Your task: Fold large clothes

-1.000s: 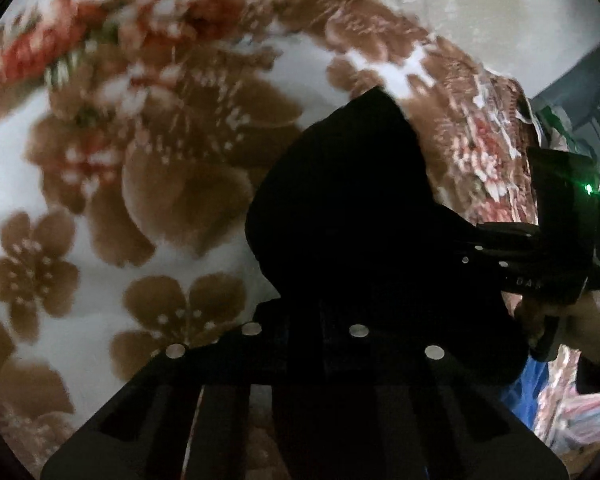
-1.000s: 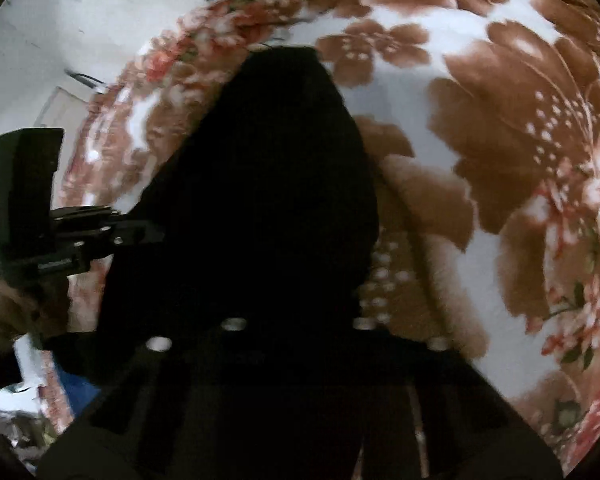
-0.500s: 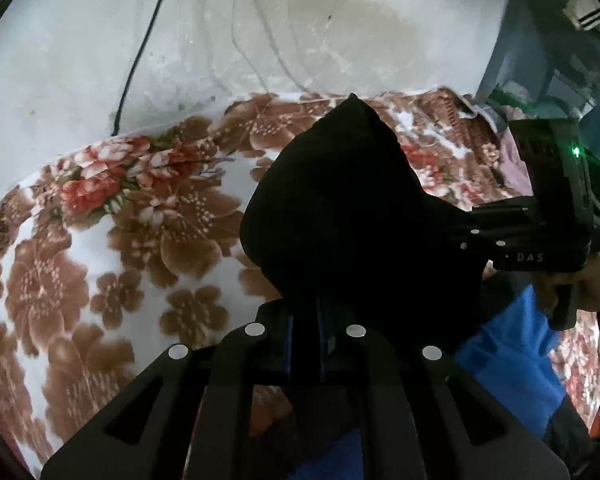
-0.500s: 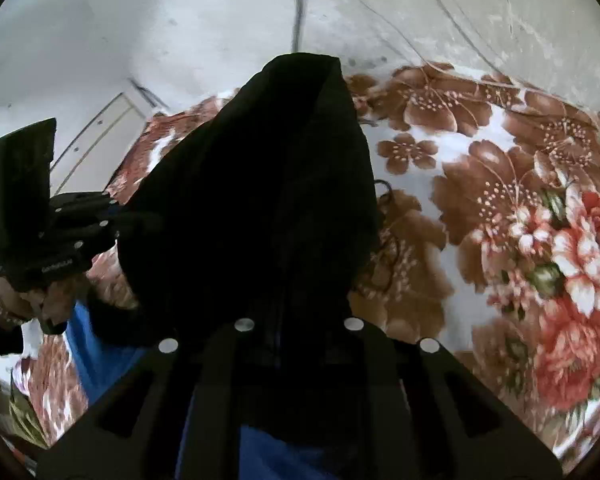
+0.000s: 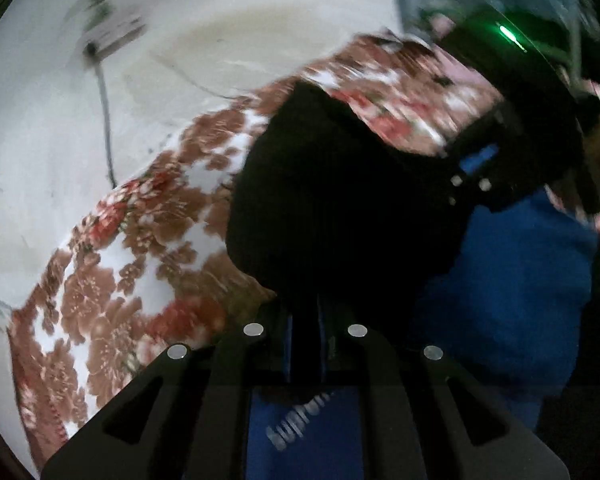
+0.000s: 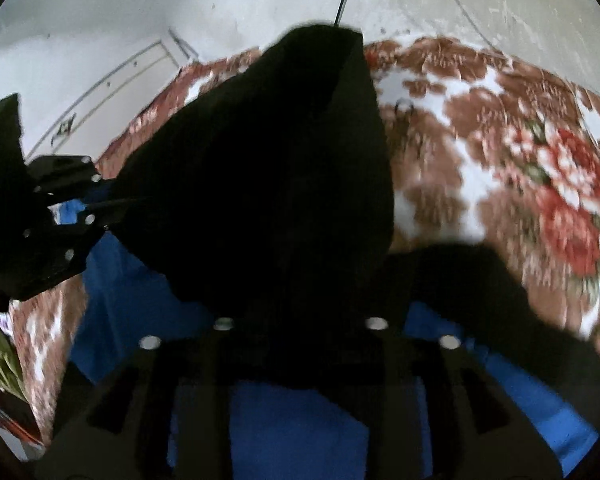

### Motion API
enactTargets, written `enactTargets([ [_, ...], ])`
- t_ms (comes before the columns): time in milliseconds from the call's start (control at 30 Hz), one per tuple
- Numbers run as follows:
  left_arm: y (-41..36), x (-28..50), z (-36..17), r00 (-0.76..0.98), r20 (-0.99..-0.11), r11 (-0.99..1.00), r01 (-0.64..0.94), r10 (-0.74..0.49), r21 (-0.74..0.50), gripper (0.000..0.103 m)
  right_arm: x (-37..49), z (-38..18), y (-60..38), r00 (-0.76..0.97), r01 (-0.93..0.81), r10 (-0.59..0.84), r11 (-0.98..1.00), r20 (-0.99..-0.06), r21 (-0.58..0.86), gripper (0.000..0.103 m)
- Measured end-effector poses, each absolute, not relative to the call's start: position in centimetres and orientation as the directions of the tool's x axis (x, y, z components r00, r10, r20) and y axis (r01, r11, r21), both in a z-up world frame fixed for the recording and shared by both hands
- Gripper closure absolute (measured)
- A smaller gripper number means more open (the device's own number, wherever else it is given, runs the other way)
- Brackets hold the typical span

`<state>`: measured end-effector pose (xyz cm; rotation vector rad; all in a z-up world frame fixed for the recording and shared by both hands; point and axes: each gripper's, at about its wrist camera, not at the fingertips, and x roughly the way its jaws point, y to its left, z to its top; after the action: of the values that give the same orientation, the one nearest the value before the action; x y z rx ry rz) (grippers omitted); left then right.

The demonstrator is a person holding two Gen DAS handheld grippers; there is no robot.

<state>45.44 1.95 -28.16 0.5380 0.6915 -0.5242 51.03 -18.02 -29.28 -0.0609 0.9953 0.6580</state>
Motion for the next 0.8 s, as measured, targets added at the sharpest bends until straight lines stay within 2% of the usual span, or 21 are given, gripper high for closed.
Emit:
enactTargets([
  [67, 1.1, 42.6, -30.5, 0.639, -0.728, 0.688, 0.646, -0.249, 0.331, 0.093, 49.2, -31.2, -18.7, 0.34, -0.512, 0.49, 0.813, -0.803, 0.279, 0.043],
  [100, 0.9, 41.7, -31.4, 0.638, -0.733, 0.664, 0.656, -0.235, 0.358, 0.092, 48.3, -32.1, -19.2, 0.321, -0.489, 0.497, 0.816, -0.806, 0.308, 0.039],
  [167, 0.4, 39.4, -33.5, 0.634, -0.747, 0.613, 0.676, -0.201, 0.409, 0.09, 47.1, -33.1, -19.9, 0.313, -0.457, 0.49, 0.828, -0.813, 0.323, 0.023],
  [200, 0.6, 38.4, -34.4, 0.621, -0.761, 0.605, 0.684, -0.189, 0.408, 0.086, 46.4, -33.4, -20.4, 0.316, -0.439, 0.487, 0.836, -0.814, 0.33, 0.02],
  [267, 1.1, 37.3, -35.1, 0.594, -0.783, 0.627, 0.685, -0.185, 0.372, 0.077, 45.2, -33.8, -21.7, 0.31, -0.397, 0.488, 0.846, -0.816, 0.355, 0.017],
  [333, 1.9, 36.3, -35.2, 0.554, -0.811, 0.669, 0.677, -0.187, 0.308, 0.058, 44.1, -34.1, -22.9, 0.276, -0.362, 0.487, 0.851, -0.829, 0.379, 0.017],
  [400, 3.0, 35.9, -34.7, 0.498, -0.842, 0.72, 0.66, -0.206, 0.214, 0.055, 42.9, -33.8, -23.2, 0.246, -0.38, 0.468, 0.852, -0.849, 0.36, 0.017],
  [433, 3.7, 35.8, -34.1, 0.48, -0.85, 0.752, 0.637, -0.216, 0.168, 0.045, 42.4, -33.4, -23.4, 0.24, -0.393, 0.454, 0.854, -0.858, 0.342, 0.017],
  [500, 5.4, 36.0, -32.9, 0.453, -0.856, 0.813, 0.578, -0.25, 0.068, 0.033, 42.0, -32.5, -24.2, 0.239, -0.39, 0.454, 0.854, -0.859, 0.343, 0.016],
  [667, 10.9, 38.7, -31.2, 0.404, -0.856, 0.916, 0.361, -0.323, -0.175, 0.031, 44.6, -29.3, -27.4, 0.298, -0.307, 0.482, 0.866, -0.824, 0.395, 0.012],
  [800, 12.7, 42.4, -29.0, 0.469, -0.825, 0.935, 0.302, -0.315, -0.186, 0.031, 48.1, -28.1, -27.5, 0.337, -0.301, 0.457, 0.881, -0.823, 0.366, 0.012],
])
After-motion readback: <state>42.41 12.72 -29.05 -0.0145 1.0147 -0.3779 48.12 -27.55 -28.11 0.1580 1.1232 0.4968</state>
